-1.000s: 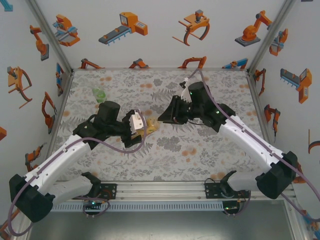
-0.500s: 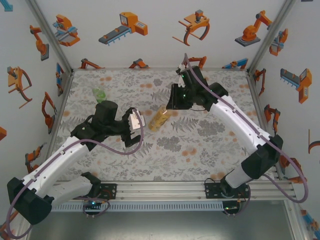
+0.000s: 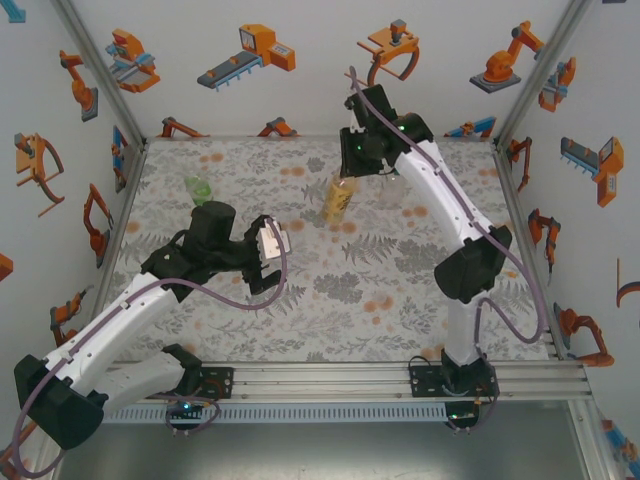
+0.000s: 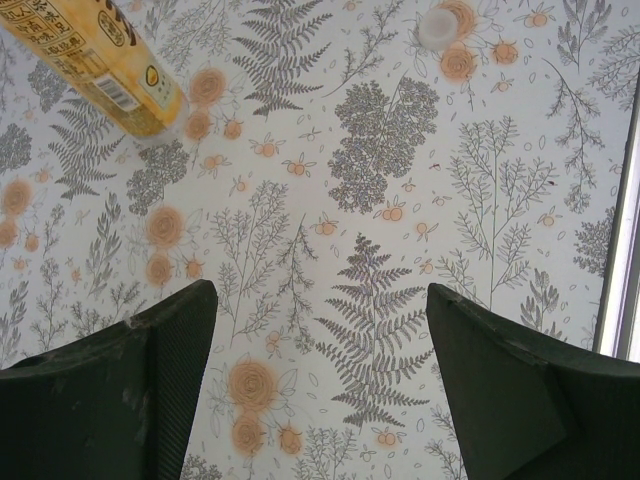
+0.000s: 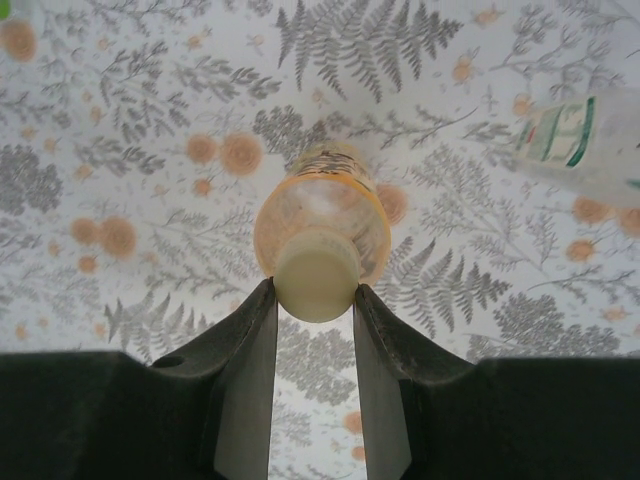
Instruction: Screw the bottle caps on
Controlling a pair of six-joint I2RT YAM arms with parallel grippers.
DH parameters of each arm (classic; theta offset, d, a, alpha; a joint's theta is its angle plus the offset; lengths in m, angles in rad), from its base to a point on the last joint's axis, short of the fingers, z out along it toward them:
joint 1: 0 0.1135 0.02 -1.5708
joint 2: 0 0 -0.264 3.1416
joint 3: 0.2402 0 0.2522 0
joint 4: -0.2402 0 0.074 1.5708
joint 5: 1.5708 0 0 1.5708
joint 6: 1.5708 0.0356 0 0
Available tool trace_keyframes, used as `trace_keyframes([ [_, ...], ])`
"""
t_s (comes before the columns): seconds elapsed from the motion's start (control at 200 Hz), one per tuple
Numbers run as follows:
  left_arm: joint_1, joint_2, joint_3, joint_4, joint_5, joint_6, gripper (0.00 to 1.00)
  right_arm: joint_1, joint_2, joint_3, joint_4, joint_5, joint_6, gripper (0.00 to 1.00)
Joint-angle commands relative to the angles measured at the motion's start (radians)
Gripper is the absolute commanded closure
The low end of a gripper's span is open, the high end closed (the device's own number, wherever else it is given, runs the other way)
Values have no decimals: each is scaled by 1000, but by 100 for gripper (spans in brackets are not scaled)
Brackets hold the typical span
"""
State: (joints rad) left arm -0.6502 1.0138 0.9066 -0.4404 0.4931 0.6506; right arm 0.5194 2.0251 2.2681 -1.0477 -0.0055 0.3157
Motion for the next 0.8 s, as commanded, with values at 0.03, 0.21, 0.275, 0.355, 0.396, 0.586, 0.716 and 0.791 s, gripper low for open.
trace_keyframes([
  [0.03, 0, -8, -6, 5, 15, 0, 22, -27, 94, 163, -143, 54, -52, 100],
  [0.21, 0, -8, -6, 2, 12, 0, 22, -49, 160, 246, -150, 77, -67, 100],
  [0.275, 0, -5, -5, -1, 10, 0, 22, -52, 175, 259, -144, 94, -75, 100],
  [0.355, 0, -4, -5, -1, 10, 1, 22, -60, 188, 271, -137, 104, -85, 100],
  [0.396, 0, -3, -5, -2, 9, 1, 22, -63, 193, 273, -129, 100, -87, 100],
  [0.586, 1, 7, -3, -3, 9, 1, 22, -74, 208, 269, -88, 99, -96, 100],
  [0.716, 0, 8, -2, -4, 9, 1, 22, -78, 221, 268, -68, 88, -108, 100],
  [0.791, 0, 8, -2, -4, 9, 0, 22, -80, 224, 261, -50, 89, -111, 100],
])
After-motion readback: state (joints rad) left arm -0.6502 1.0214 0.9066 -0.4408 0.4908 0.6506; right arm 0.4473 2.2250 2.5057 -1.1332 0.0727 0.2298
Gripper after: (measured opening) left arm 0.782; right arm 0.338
